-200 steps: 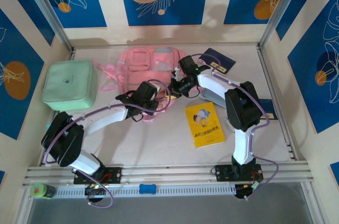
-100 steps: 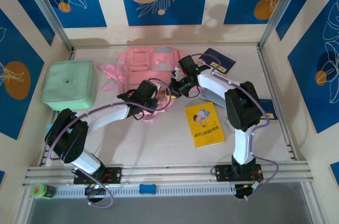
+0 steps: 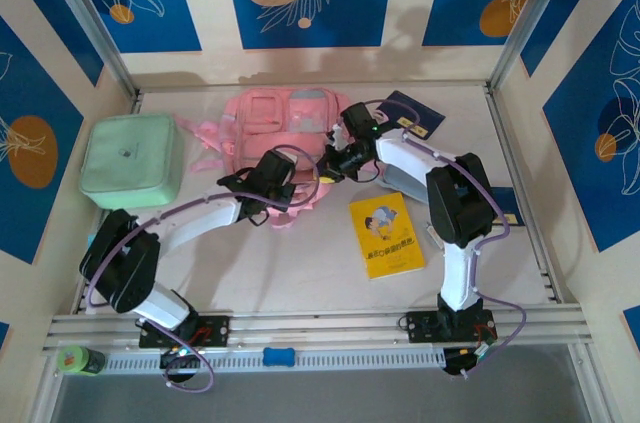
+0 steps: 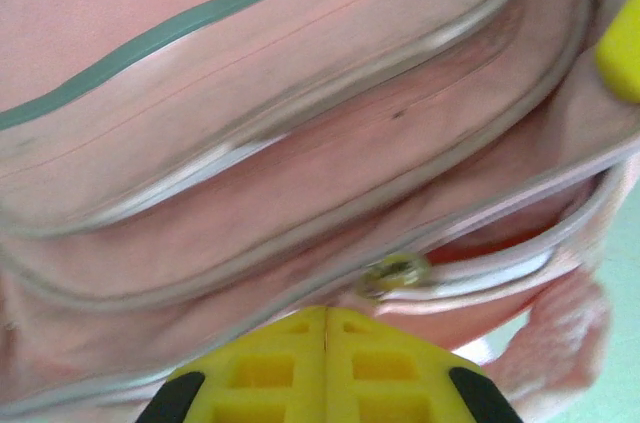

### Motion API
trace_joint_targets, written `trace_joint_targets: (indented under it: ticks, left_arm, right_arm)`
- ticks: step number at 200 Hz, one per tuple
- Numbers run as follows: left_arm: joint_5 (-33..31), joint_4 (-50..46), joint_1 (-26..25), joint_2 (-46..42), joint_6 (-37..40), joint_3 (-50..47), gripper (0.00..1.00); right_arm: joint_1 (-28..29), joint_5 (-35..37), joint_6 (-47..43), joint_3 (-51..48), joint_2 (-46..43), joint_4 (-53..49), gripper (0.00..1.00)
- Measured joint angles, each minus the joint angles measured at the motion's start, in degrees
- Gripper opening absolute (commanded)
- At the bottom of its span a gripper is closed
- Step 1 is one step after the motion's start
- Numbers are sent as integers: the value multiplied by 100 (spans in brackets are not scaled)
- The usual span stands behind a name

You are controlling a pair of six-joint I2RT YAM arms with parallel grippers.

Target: Pack books, pencil case, and school supplies into a backpack

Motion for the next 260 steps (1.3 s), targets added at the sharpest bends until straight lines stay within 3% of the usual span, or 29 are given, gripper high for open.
trace_joint_targets:
  ticks: [53,90,137,208,260]
  left_arm:
    - [37,-490,232,-166,-188,-92,0]
    - [739,-415,212,-199,-457,-92,17]
    - [822,-345,192,-341,-944,162,25]
    - [966,-457,192,459,-933,898,36]
    - [896,-455,195,1029,-1038,1233,35]
  right_arm:
    - [-382,-11,22,577,138,-179,0]
    - [-341,-24,66,629,149,-179,0]
    - [-295,-24,70,605,149,-162,0]
    - [-210,-24,111,564,149,-90,0]
    - [-131,-20,129,564,221,-63,0]
